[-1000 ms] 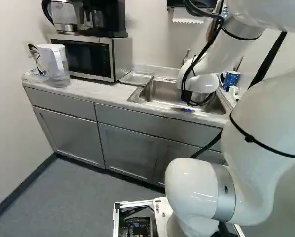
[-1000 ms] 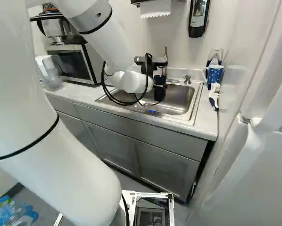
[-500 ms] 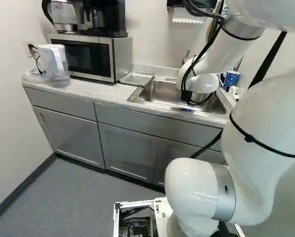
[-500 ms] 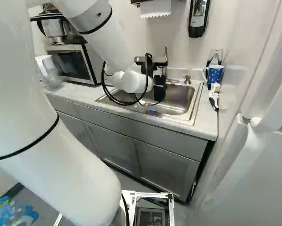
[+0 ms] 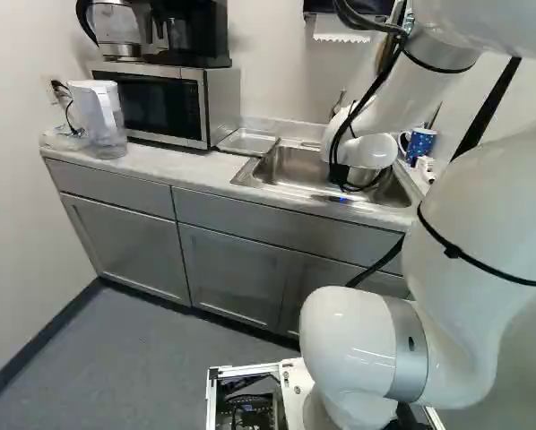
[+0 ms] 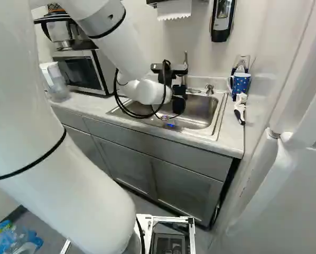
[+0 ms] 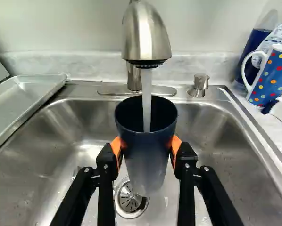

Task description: Rinse the cup and place it in the tray

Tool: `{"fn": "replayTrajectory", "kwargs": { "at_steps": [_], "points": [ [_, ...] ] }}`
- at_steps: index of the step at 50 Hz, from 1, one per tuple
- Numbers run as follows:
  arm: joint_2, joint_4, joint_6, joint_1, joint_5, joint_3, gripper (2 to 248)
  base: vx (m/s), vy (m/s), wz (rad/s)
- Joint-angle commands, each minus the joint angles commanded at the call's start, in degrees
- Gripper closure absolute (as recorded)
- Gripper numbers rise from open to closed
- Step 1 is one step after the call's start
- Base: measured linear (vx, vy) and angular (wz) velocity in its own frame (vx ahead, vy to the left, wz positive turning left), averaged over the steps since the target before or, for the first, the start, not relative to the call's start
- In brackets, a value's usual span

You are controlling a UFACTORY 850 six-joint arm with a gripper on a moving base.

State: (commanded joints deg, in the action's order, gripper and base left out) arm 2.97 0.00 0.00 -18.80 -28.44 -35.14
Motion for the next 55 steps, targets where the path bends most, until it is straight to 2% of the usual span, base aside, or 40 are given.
{"fn": "replayTrajectory", "kwargs": {
  "at_steps": [55],
  "points": [
    [0.0,0.0,0.0,0.0,0.0,0.0,129,0.0,0.0,0.0]
  ]
}}
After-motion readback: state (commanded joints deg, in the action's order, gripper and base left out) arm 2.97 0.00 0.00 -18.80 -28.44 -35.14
